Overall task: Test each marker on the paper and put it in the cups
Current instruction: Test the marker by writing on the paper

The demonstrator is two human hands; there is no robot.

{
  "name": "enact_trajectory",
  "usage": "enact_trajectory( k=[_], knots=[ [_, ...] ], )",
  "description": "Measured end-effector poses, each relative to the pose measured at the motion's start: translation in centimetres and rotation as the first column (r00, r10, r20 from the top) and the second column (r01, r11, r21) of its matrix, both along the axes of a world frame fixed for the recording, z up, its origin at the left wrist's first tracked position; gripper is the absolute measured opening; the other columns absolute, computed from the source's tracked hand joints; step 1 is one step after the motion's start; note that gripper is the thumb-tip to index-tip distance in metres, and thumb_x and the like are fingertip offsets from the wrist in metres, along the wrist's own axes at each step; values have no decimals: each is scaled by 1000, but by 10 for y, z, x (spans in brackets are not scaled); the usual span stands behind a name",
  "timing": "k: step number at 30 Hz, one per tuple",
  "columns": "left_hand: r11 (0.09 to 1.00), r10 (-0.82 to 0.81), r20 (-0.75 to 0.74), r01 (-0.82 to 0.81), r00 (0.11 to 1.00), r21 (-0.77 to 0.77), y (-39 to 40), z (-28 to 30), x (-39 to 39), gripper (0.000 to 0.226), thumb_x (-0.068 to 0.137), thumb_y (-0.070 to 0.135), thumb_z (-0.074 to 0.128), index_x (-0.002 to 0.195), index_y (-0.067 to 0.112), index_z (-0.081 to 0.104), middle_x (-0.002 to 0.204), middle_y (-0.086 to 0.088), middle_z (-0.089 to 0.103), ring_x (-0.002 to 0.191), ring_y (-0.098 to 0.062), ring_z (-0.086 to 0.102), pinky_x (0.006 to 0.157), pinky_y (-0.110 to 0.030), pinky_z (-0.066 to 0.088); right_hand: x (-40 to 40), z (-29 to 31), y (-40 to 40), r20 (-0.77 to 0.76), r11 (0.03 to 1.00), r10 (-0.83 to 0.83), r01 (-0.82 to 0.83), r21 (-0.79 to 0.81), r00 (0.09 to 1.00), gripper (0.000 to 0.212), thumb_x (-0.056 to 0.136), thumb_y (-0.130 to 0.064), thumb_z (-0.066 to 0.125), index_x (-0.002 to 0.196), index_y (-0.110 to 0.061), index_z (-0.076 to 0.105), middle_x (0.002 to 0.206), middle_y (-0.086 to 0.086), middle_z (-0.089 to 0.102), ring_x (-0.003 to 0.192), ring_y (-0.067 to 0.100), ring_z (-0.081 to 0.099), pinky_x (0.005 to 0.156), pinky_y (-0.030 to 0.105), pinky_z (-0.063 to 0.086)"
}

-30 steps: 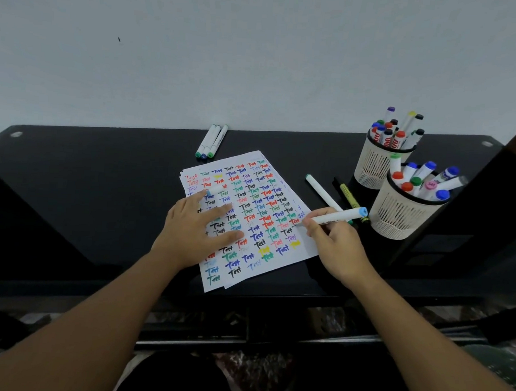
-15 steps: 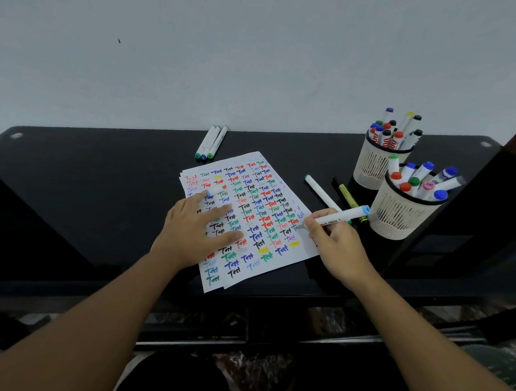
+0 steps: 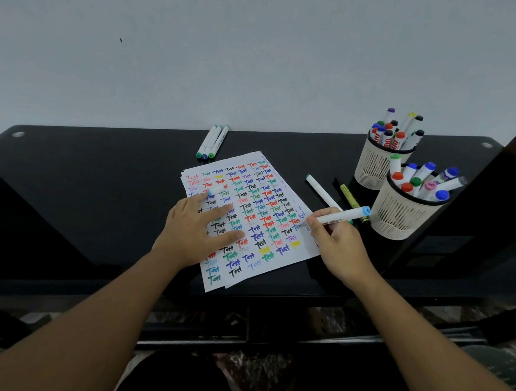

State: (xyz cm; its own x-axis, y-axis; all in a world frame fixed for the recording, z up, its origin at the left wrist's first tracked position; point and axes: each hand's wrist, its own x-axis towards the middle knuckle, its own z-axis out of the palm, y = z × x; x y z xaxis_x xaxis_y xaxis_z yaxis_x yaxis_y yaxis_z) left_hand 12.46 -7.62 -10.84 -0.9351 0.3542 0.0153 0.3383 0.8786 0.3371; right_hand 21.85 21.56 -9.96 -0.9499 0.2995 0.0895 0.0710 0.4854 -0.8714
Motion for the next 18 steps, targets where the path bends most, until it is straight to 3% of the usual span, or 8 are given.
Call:
enact_trajectory(
  k=[9,14,18],
  knots=[
    [1000,0,-4,0,1000,-19,1,0,0,95,67,103,28,148,55,39,165,6,19,150,-22,13,124,-50,14,0,-1,0,-12,1000,-7,7,0,1000,13,103,-45,60,97,-34,62,81,13,68,76,34,63,70,52,55],
    [1000,6,-3,-6,1000,-18,1,1,0,96,65,103,27,148,55,39,165,6,20,150,-22,13,124,-50,13,1,0,1,-14,998,5,-4,57,1000,14,104,-42,58,98,-30,59,74,7,64,62,17,55,60,40,49],
    [1000,4,5,-4,1000,-19,2,2,1,97,65,103,26,148,55,38,165,6,19,151,-22,12,124,-50,13,3,0,1,-9,1000,-15,15,-4,1000,15,104,-43,59,98,-29,60,76,4,67,73,27,64,68,47,55]
  ],
)
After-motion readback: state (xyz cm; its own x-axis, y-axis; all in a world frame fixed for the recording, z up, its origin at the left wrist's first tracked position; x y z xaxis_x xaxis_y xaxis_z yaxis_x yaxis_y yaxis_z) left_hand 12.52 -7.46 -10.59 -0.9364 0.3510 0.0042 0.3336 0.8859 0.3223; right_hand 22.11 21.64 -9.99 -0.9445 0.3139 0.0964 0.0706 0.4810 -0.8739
